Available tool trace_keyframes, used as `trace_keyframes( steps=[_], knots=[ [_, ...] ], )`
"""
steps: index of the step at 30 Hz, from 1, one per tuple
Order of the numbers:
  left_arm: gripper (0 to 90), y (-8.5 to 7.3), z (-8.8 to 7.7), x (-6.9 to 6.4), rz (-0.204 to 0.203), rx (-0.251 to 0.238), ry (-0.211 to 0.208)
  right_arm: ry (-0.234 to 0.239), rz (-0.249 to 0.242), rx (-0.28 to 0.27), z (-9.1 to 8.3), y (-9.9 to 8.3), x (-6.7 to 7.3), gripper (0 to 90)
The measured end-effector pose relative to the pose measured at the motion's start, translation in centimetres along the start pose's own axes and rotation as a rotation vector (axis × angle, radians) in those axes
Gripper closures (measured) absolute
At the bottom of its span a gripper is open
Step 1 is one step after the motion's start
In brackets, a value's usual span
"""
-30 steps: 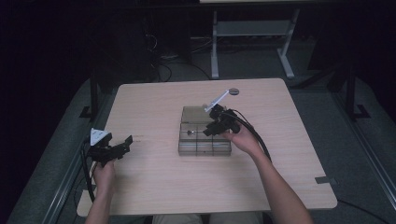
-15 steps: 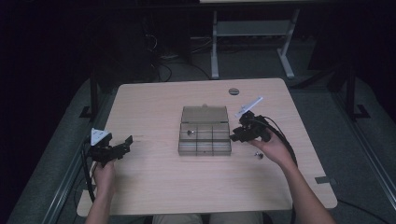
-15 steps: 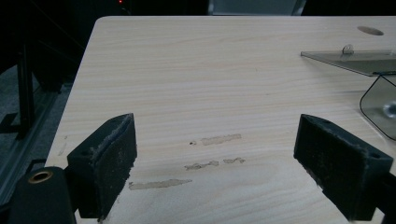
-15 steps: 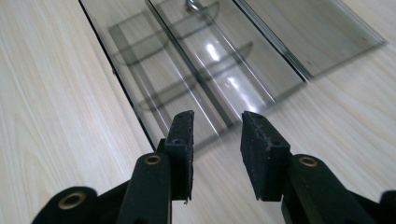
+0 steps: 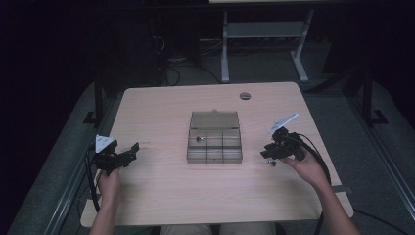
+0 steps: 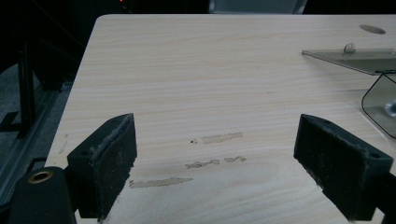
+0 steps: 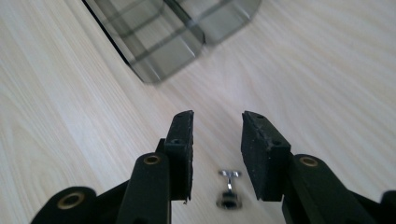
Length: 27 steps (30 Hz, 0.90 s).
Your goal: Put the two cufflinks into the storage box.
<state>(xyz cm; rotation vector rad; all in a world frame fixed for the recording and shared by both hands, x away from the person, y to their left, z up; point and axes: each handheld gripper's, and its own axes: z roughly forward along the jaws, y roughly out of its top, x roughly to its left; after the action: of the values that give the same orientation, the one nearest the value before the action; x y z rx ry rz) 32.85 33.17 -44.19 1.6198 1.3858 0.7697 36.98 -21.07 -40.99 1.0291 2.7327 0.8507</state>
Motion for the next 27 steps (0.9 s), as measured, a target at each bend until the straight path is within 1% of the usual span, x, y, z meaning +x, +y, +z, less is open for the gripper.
trace_keyframes(
  steps=[6, 11, 17, 23, 24, 27],
  knots=[
    [12.9, 0.0, 0.0, 0.0, 0.002, 0.002, 0.001, -0.005, 0.035, 0.023, 0.4, -1.6, -0.5, 62.9],
    [12.9, 0.0, 0.0, 0.0, 0.001, -0.001, 0.001, -0.012, 0.045, 0.035, 0.7, -2.6, -0.8, 62.8],
    [12.9, 0.0, 0.0, 0.0, -0.002, -0.001, 0.002, -0.014, 0.060, 0.050, 1.1, -3.4, -0.8, 62.8],
    [12.9, 0.0, -0.1, 0.0, 0.002, 0.005, 0.002, -0.025, 0.063, 0.068, 1.4, -3.7, -0.8, 63.6],
    [12.9, 0.0, -0.1, 0.0, 0.004, 0.006, 0.002, -0.030, 0.056, 0.070, 1.5, -3.8, -0.8, 63.8],
    [12.9, 0.0, -0.1, 0.1, 0.006, 0.007, 0.001, -0.032, 0.064, 0.076, 1.6, -4.0, -0.8, 64.9]
  ],
)
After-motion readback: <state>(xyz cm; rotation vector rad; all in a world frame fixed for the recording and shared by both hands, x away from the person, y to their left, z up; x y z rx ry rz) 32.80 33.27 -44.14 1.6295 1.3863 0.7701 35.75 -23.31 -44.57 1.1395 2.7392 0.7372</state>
